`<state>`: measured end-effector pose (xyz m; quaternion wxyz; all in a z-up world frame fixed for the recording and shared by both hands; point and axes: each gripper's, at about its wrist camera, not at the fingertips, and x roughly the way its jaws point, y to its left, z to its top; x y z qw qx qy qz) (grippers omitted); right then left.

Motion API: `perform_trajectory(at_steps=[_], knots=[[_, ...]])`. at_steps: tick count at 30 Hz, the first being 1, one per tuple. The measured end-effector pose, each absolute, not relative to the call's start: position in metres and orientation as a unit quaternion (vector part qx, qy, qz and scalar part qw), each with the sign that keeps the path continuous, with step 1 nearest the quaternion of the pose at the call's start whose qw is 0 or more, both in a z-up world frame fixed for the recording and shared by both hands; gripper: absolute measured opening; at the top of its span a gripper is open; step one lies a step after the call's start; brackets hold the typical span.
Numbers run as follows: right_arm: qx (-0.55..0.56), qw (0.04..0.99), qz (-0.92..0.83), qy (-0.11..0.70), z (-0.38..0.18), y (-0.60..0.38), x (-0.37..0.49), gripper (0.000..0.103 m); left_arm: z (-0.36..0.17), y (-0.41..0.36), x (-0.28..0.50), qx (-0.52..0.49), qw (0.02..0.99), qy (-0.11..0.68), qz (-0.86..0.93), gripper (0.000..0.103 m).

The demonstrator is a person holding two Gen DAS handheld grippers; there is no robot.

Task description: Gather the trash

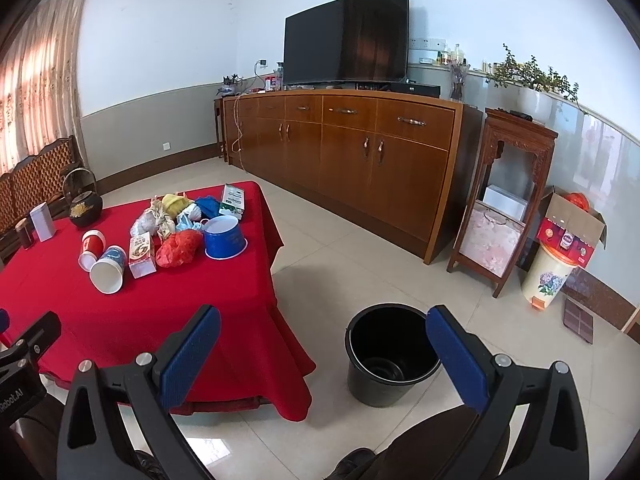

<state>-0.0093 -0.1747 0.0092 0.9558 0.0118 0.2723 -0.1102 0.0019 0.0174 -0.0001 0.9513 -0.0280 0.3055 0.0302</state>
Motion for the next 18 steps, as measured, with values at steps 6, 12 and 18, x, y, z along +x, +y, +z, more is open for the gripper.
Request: perform_trajectory(at_steps=[6,12,18], knots=[[0.01,0.956,-0.109,0.272,0.0097,-0.171,-0.0087,0.103,-0.0029,0.0178,0.0027,-0.025,0.949,0.314,0.021,0.103],[0.011,0.955,-0.11,0.274,0.0091,-0.1702,-0.0081,0.103,-0.0058,0.0144,0.0016,-0.021,0.947,0.321,0.014,0.103],[0.011,0.954,-0.109,0.278,0.0062,-0.1729,-0.0079,0.103,-0.008,0.0112,0.0008,-0.016,0.945,0.328,0.007,0.103]])
